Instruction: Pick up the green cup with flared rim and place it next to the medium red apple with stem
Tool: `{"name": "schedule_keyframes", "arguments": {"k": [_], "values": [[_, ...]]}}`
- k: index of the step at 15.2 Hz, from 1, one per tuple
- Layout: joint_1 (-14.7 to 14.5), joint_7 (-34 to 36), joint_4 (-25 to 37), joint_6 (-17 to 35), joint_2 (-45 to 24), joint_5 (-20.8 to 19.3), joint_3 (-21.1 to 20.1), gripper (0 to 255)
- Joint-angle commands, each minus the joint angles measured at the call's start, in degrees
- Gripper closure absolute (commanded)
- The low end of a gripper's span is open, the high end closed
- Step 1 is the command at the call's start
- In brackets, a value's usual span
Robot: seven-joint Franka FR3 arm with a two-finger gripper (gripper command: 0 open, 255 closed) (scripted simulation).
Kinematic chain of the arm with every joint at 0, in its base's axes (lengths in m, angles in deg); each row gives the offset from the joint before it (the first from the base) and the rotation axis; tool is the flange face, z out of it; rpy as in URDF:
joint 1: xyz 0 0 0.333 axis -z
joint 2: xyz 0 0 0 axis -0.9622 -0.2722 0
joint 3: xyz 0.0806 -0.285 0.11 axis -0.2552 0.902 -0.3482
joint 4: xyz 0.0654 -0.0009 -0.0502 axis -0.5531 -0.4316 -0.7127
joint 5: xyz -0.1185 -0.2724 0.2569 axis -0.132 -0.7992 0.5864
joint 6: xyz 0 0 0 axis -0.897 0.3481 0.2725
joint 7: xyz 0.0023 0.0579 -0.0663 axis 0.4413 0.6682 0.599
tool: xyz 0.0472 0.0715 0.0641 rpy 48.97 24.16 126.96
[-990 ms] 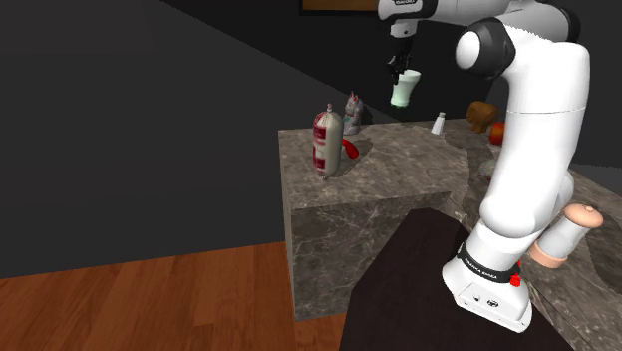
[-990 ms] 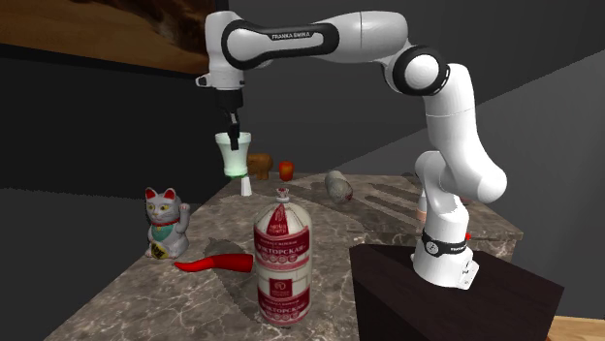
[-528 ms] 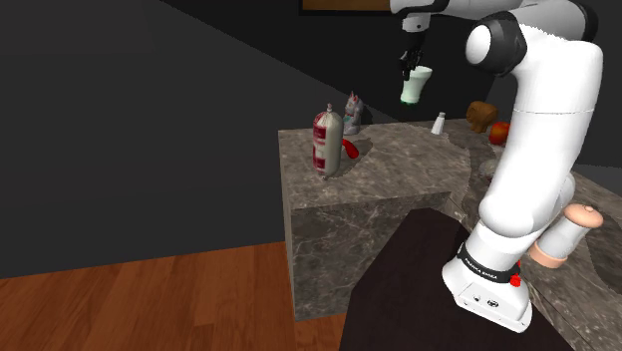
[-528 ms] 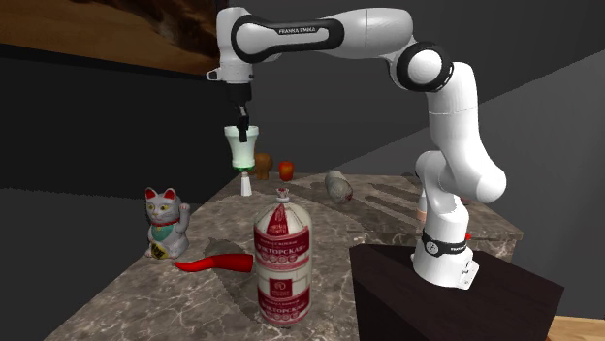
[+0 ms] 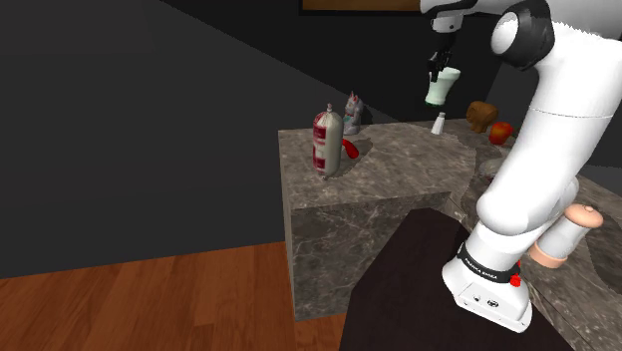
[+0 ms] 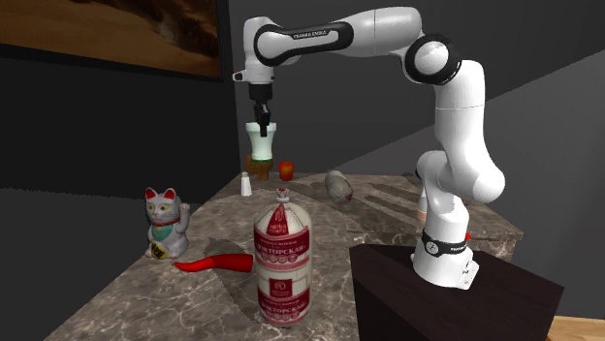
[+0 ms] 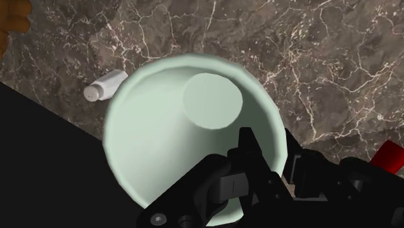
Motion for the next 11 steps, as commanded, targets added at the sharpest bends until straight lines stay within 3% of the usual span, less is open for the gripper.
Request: {"name": "schedule_keyframes", "arguments": {"k": [1,11], "values": [[1.2,-2.3,-2.0,1.0,1.4,-0.5,1.0,255],[8.0,-14.7,-4.9,3.2,3.6,-0.4,6.7,255]]}}
